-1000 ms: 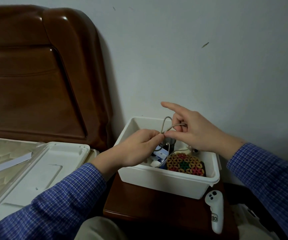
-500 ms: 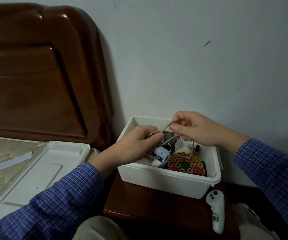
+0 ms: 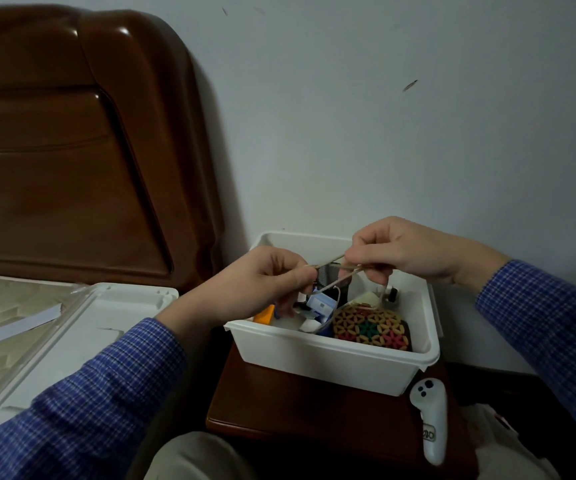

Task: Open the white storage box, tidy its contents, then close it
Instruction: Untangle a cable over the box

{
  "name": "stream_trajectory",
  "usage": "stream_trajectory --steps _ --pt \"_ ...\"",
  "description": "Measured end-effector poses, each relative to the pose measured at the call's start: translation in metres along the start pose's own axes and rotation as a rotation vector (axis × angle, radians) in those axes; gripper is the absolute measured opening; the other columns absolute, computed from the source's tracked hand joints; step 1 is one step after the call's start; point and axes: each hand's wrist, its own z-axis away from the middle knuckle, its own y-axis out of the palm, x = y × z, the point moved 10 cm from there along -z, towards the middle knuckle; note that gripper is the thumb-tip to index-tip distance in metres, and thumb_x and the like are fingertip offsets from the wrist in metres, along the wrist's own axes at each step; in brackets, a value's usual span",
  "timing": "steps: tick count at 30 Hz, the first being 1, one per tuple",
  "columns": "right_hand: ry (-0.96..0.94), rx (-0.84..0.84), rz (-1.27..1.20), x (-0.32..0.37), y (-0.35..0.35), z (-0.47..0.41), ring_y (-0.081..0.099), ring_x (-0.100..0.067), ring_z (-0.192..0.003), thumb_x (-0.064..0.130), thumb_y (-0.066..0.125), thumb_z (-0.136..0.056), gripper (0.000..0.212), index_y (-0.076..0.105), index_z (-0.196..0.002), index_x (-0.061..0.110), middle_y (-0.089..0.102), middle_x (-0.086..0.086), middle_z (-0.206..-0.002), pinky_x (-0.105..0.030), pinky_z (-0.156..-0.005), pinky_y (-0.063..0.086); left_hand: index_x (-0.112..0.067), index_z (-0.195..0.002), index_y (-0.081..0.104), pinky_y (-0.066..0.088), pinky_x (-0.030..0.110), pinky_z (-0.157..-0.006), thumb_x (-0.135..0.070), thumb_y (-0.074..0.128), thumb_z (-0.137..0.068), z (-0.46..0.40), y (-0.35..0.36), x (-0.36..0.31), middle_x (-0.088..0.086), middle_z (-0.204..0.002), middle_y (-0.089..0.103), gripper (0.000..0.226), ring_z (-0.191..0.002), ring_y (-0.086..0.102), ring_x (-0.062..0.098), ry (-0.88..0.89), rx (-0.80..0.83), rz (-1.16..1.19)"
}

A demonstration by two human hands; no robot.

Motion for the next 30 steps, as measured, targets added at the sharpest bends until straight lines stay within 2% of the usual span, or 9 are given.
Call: stream_trajectory --steps 2,5,7,10,15,20,25,28,30 --pt "-0.021 -0.144 0.062 0.002 -0.009 -0.002 0.052 -0.023 -0.052 0.024 0.075 -0.088 0.035 0.057 -0.058 0.024 0.059 -0.021 -0.060 -0.033 -0.056 0.044 -0.012 -0.079 0.067 0.049 0.025 -0.061 -0.031 0.054 -0.103 -0.001 -0.002 -0.001 0.004 -0.055 0.059 0.033 -0.053 0.057 0.016 0.011 -0.041 0.003" --pt "-0.053 -0.316 0.042 0.003 -0.016 -0.003 0.043 -0.010 -0.040 0.023 0.077 -0.086 0.034 0.054 -0.061 0.020 0.065 -0.022 -0.064 -0.020 -0.043 0.036 -0.006 -0.081 0.067 0.049 0.021 -0.058 -0.029 0.054 -0.103 -0.002 -0.005 0.001 -0.001 -0.057 0.059 0.034 -0.056 0.058 0.016 0.002 -0.097 0.050" --pt "-0.066 -0.390 0.016 0.002 -0.017 -0.002 0.043 -0.007 -0.041 0.022 0.077 -0.086 0.032 0.054 -0.065 0.016 0.067 -0.014 -0.063 -0.018 -0.044 0.035 -0.001 -0.085 0.068 0.052 0.023 -0.060 -0.027 0.055 -0.103 -0.001 -0.006 0.001 -0.002 -0.059 0.061 0.034 -0.059 0.060 0.016 0.004 -0.110 0.060" --pt "-0.091 -0.483 0.031 0.004 -0.020 -0.001 0.047 -0.017 -0.051 0.017 0.076 -0.086 0.025 0.055 -0.073 0.017 0.058 -0.009 -0.058 -0.027 -0.054 0.044 -0.003 -0.089 0.072 0.057 0.029 -0.067 -0.026 0.056 -0.102 0.001 -0.009 -0.001 0.005 -0.063 0.061 0.031 -0.061 0.061 0.017 0.017 -0.158 0.059" --pt "-0.214 -0.589 0.210 0.025 -0.023 0.003 0.035 -0.009 -0.051 0.006 0.060 -0.087 0.022 0.051 -0.079 0.024 0.042 0.009 -0.056 -0.023 -0.053 0.036 -0.002 -0.085 0.074 0.051 0.020 -0.058 -0.026 0.061 -0.099 0.002 -0.009 0.001 0.008 -0.061 0.059 0.031 -0.057 0.057 0.014 -0.026 -0.197 -0.017" --pt "-0.283 -0.588 0.646 0.040 -0.008 0.005 0.040 -0.012 -0.055 0.011 0.051 -0.088 0.017 0.041 -0.084 0.024 0.043 0.009 -0.061 -0.035 -0.054 0.035 -0.003 -0.082 0.071 0.044 0.020 -0.050 -0.026 0.061 -0.098 -0.002 -0.008 0.002 0.015 -0.062 0.055 0.030 -0.051 0.050 0.009 -0.109 -0.119 -0.278" --pt "-0.214 -0.414 0.646 0.023 0.001 -0.004 0.048 -0.012 -0.066 0.015 0.041 -0.094 0.014 0.044 -0.091 0.027 0.052 0.008 -0.076 -0.031 -0.059 0.037 0.003 -0.082 0.064 0.036 0.030 -0.050 -0.022 0.054 -0.097 -0.002 -0.014 -0.004 0.018 -0.064 0.053 0.031 -0.052 0.038 0.013 -0.112 -0.056 -0.612" --pt "-0.133 -0.317 0.672 0.011 0.005 -0.011 0.052 -0.012 -0.056 0.023 0.037 -0.101 0.014 0.049 -0.101 0.029 0.059 0.004 -0.065 -0.034 -0.054 0.041 0.001 -0.084 0.064 0.040 0.038 -0.054 -0.023 0.052 -0.097 0.000 -0.018 0.000 0.017 -0.071 0.061 0.029 -0.056 0.043 0.017 -0.164 -0.001 -0.767" --pt "-0.124 -0.296 0.670 0.010 0.009 -0.014 0.049 -0.005 -0.052 0.022 0.036 -0.102 0.016 0.051 -0.105 0.028 0.054 0.008 -0.059 -0.026 -0.053 0.035 -0.002 -0.083 0.066 0.041 0.036 -0.056 -0.021 0.053 -0.095 -0.001 -0.019 0.003 0.009 -0.068 0.060 0.026 -0.059 0.047 0.018 -0.208 0.029 -0.792"
